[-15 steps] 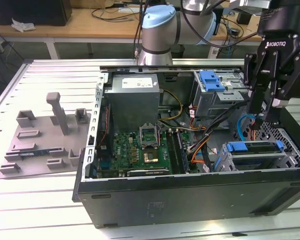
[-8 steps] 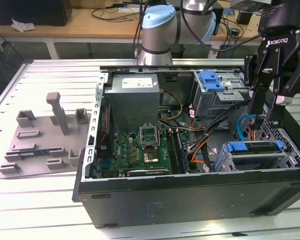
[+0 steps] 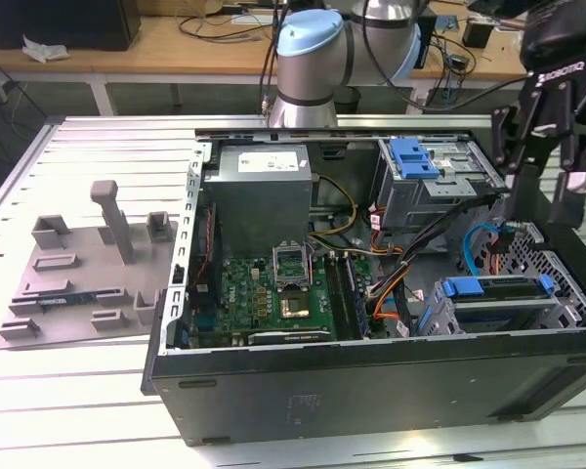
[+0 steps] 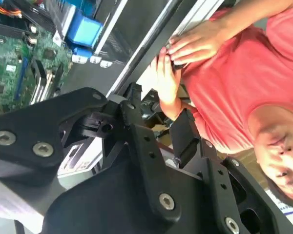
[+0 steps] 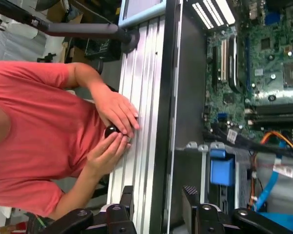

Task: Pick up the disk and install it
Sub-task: 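Insert the first disk wire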

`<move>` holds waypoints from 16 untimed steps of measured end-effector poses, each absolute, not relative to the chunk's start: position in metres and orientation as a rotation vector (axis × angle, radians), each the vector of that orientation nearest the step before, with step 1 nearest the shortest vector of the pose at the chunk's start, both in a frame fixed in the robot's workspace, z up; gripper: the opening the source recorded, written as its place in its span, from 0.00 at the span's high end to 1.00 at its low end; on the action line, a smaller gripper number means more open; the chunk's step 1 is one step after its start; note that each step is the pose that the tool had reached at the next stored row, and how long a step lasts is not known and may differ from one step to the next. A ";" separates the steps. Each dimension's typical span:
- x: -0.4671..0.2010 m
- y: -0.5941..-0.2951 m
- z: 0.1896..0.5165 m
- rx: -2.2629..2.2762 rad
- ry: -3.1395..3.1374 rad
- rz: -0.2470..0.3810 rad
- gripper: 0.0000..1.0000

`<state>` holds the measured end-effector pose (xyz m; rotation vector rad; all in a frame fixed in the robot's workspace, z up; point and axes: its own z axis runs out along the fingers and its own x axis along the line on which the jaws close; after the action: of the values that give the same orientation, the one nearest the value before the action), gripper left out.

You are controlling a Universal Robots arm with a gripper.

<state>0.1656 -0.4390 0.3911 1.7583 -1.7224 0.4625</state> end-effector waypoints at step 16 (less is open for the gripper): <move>0.220 -0.379 0.378 1.747 -1.706 0.462 0.49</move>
<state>0.2204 -0.3788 0.3777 1.7473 -1.7060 0.4617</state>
